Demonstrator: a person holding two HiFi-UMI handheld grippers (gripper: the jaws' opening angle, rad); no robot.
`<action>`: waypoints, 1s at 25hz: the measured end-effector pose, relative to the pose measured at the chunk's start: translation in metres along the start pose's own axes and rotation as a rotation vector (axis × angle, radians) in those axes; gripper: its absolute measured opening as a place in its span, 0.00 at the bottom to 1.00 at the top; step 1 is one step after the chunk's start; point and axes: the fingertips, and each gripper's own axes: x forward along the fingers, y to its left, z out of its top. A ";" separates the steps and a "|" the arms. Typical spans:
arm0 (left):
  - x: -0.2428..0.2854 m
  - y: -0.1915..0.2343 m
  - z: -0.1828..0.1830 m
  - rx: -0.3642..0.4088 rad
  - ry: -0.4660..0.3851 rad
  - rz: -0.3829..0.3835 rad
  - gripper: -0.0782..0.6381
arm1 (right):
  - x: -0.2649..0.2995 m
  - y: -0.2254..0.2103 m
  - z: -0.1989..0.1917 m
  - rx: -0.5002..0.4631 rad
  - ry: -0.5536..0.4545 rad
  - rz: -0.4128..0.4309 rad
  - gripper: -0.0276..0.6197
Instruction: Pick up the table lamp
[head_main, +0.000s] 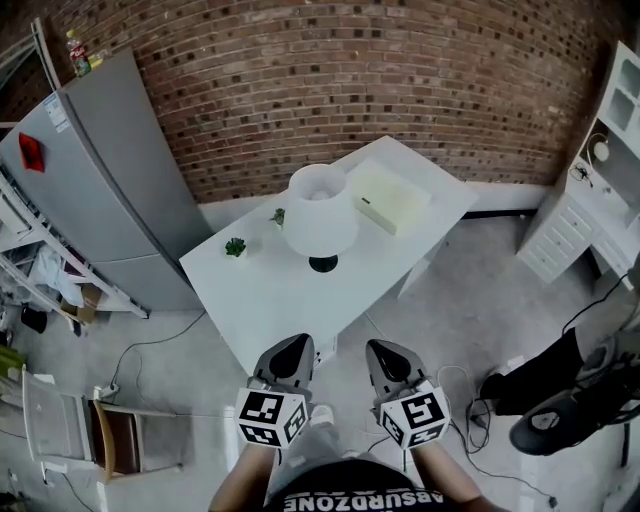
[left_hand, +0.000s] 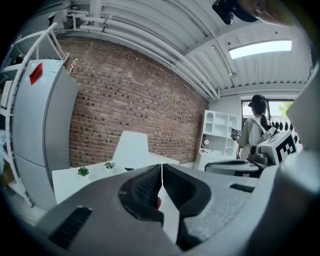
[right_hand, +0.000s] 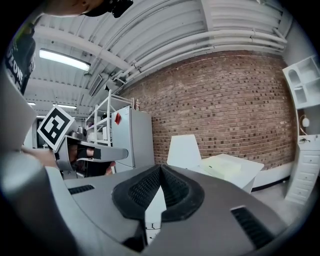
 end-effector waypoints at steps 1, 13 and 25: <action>0.004 0.005 0.000 -0.005 0.002 -0.004 0.12 | 0.006 -0.001 0.000 0.005 0.002 -0.002 0.04; 0.041 0.051 0.008 -0.011 0.033 -0.091 0.17 | 0.064 -0.009 0.000 0.075 0.046 -0.034 0.06; 0.068 0.084 0.002 -0.002 0.087 -0.128 0.46 | 0.096 -0.025 -0.009 0.170 0.085 -0.049 0.34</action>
